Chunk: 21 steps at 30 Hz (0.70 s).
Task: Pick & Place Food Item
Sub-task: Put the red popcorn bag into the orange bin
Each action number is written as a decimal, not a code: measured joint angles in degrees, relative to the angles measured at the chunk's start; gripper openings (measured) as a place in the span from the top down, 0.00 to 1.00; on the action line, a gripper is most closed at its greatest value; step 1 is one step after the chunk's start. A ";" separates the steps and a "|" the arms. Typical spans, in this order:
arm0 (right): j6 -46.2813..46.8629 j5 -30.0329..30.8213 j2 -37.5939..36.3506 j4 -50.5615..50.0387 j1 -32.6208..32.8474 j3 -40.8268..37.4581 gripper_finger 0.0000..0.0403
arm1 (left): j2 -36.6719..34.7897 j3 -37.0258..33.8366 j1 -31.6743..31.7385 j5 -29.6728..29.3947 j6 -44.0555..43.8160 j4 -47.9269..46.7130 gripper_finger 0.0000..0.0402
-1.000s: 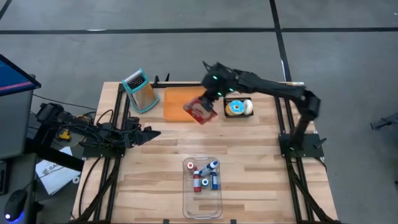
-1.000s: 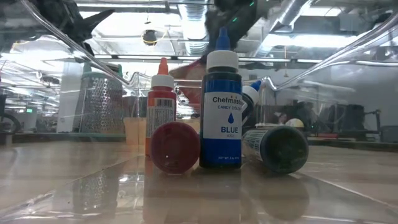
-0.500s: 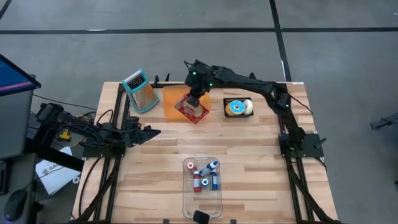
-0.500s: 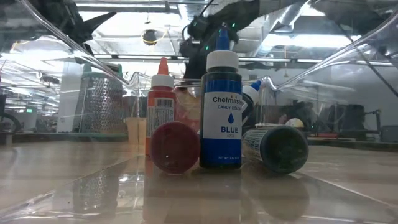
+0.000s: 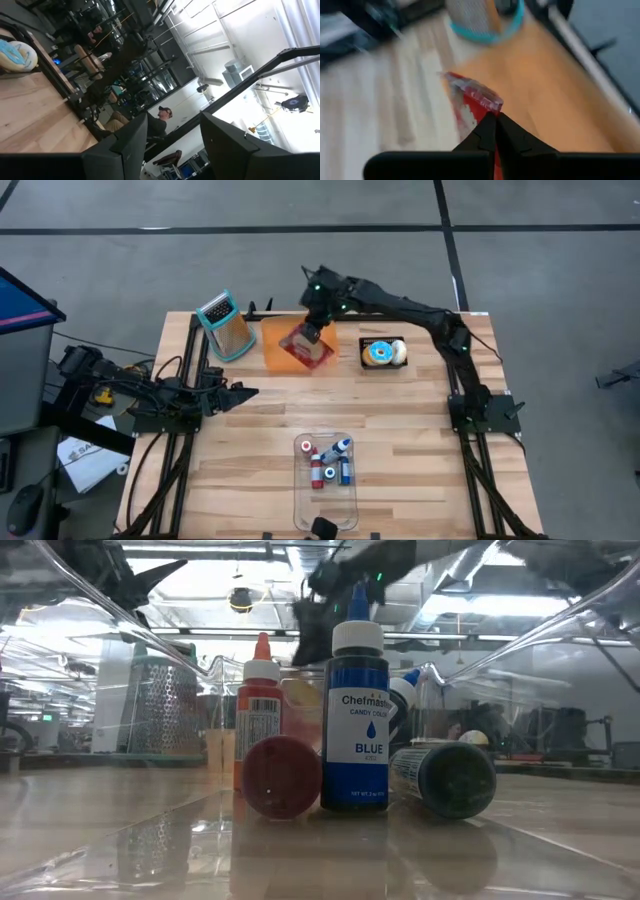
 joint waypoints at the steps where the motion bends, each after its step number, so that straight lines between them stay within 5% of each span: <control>1: 0.34 0.29 -1.36 0.65 0.13 0.04 1.00 | 0.01 0.00 0.00 0.00 0.11 -0.02 0.55; 8: 1.51 4.47 -6.33 6.08 -2.33 0.19 1.00 | 0.02 0.00 0.00 0.00 0.31 -0.06 0.55; 21: 1.67 3.88 3.73 9.63 -3.93 -0.03 1.00 | 0.02 -0.02 0.00 -0.02 0.27 -0.05 0.55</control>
